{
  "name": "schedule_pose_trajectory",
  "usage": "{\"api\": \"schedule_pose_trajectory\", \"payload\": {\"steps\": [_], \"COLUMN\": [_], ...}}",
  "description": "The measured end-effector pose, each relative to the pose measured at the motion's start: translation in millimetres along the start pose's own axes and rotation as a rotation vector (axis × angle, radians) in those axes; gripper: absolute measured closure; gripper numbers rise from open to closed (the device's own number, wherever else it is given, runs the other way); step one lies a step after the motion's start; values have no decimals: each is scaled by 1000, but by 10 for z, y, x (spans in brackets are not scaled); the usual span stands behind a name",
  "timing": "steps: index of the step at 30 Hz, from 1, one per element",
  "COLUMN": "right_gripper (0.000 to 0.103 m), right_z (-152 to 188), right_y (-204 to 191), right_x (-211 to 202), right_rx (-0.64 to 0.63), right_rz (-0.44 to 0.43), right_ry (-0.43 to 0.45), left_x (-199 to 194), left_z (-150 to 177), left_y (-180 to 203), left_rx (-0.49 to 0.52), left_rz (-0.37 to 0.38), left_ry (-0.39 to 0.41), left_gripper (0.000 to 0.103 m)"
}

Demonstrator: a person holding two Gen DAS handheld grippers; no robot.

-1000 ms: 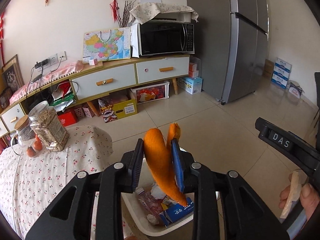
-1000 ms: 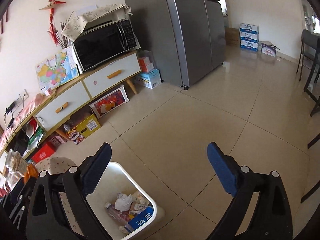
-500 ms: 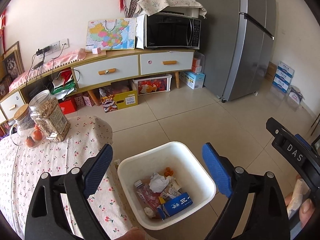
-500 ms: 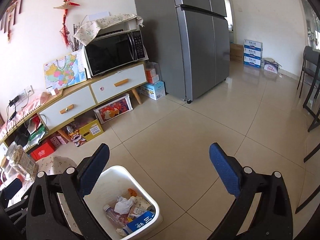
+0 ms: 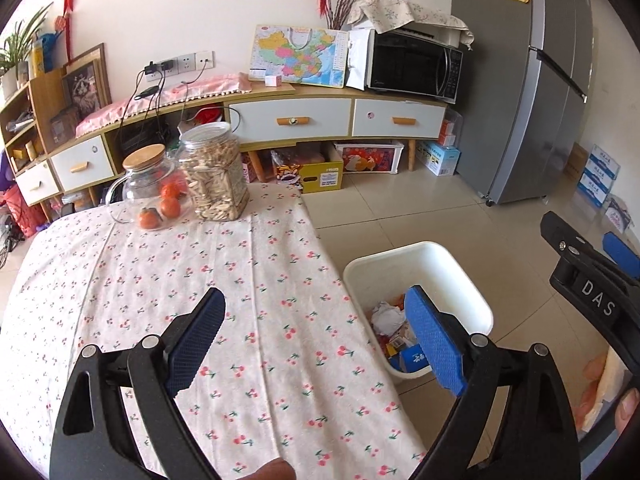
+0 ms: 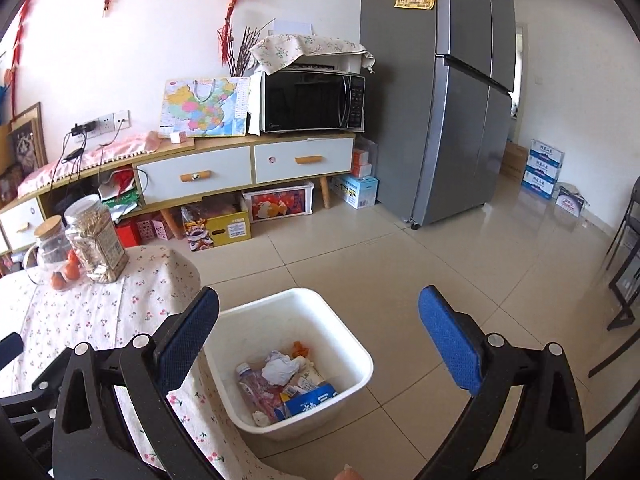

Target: Collect trash

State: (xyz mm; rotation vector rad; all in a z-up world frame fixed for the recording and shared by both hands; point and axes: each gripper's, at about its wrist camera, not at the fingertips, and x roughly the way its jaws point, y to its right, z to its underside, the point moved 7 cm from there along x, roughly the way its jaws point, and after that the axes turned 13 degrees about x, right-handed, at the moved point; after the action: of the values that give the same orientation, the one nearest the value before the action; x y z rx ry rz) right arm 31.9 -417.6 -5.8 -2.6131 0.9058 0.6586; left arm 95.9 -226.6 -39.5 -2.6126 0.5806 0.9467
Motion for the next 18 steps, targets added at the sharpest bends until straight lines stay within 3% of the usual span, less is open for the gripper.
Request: {"api": "schedule_pose_trajectory", "payload": {"steps": [5, 12, 16, 18], "right_gripper": [7, 7, 7, 7], "right_z": [431, 586, 689, 727], "right_y": [-284, -555, -696, -743], "right_x": [-127, -324, -341, -347], "right_rx": [-30, -78, -120, -132], "right_rz": [-83, -120, -133, -144], "right_ry": [-74, 15, 21, 17], "left_x": [-131, -229, -166, -197], "left_z": [355, 690, 770, 750], "left_y": [-361, -723, -810, -844], "left_rx": [-26, -78, -84, -78], "left_rz": [-19, -43, -30, -65], "left_ry": [-16, 14, -12, 8], "left_gripper": [14, 14, 14, 14]}}
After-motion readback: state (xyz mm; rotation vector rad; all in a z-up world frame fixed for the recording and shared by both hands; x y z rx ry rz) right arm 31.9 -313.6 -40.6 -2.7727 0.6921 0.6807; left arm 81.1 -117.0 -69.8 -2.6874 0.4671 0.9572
